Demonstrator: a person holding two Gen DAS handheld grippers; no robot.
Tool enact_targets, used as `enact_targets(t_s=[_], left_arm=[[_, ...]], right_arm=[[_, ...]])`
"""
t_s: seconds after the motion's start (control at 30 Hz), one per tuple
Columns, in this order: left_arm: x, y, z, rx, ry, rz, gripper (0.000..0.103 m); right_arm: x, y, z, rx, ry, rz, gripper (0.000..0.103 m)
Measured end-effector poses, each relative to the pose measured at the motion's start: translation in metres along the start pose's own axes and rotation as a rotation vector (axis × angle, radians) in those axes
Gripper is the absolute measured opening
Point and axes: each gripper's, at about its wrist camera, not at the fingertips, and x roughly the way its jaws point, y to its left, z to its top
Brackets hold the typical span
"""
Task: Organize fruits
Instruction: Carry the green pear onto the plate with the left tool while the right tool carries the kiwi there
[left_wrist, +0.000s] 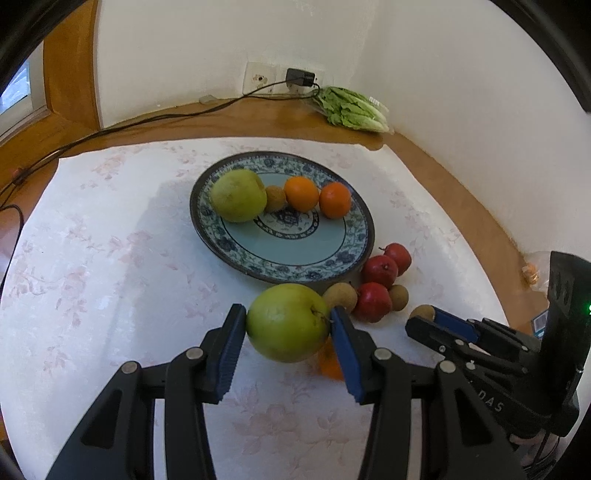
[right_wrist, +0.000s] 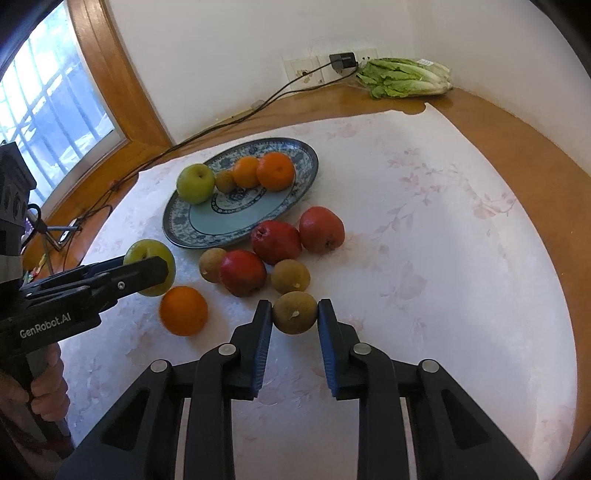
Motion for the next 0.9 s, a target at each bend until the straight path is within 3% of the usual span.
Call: enact_targets(t_s=[0.43, 0.9], left_arm=[[-0.020, 0.000, 0.023, 0.019, -0.056, 0.036, 0.049], [-0.004, 0.001, 0.041, 0.043, -0.051, 0.088, 0.049]], right_arm=[[-0.021, 0.023, 0.022, -0.058, -0.019, 0.065, 0.026], [-0.017, 0.028, 0.053, -0.085, -0.019, 0.079, 0.026]])
